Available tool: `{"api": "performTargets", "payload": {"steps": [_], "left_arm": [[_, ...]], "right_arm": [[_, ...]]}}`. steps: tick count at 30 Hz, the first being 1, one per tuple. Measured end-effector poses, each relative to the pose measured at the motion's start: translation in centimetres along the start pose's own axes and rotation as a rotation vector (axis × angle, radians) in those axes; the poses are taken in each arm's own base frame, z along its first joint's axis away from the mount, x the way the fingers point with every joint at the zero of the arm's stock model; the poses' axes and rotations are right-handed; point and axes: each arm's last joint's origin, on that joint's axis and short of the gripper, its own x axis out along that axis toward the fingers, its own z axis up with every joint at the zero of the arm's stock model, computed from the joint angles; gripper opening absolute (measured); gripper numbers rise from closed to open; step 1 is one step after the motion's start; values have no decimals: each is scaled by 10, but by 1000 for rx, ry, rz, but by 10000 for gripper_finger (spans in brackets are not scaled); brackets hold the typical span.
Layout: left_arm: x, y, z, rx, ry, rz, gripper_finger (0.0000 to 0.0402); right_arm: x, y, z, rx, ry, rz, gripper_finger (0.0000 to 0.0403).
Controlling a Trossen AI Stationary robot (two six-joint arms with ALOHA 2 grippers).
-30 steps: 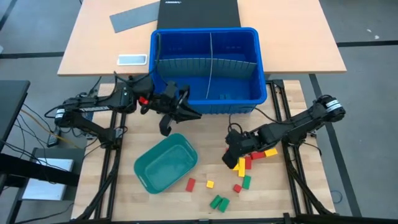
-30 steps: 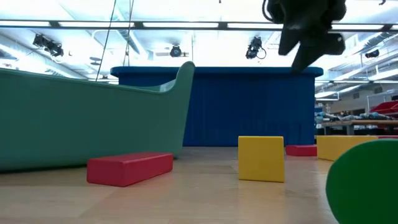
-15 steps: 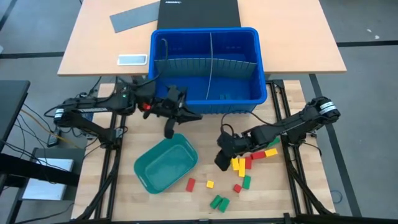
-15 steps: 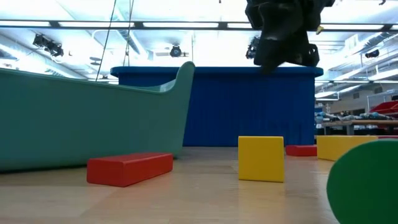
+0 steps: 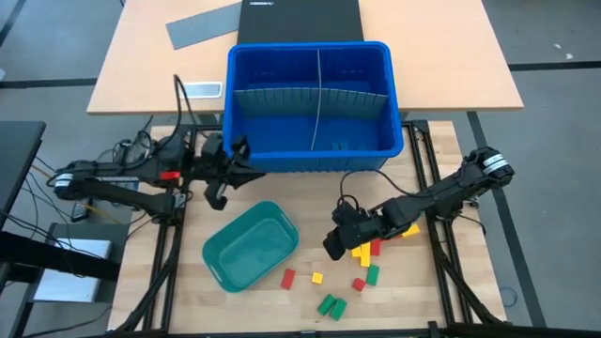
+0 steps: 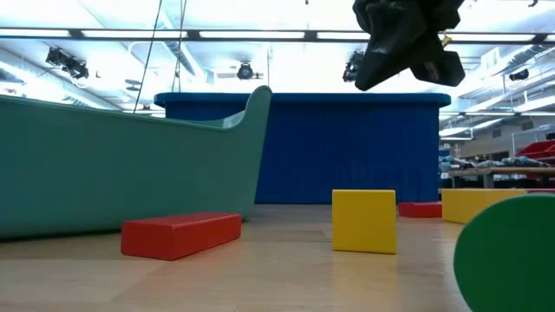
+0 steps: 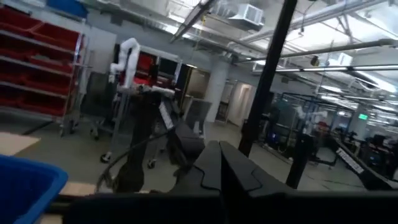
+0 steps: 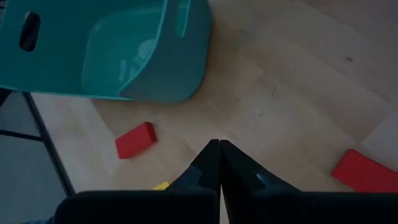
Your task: Sort Items/Unsort Items
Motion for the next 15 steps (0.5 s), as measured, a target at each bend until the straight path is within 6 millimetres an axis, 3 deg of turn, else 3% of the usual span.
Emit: {"api": "performTargets", "payload": {"steps": [8, 15], "left_arm": [[-29, -6, -5, 5, 105, 21, 1], [-58, -17, 3, 46, 153, 5, 1]], "right_arm": [[-4, 6, -1, 29, 2, 28, 2], [-10, 31, 17, 4, 14, -12, 1]]}}
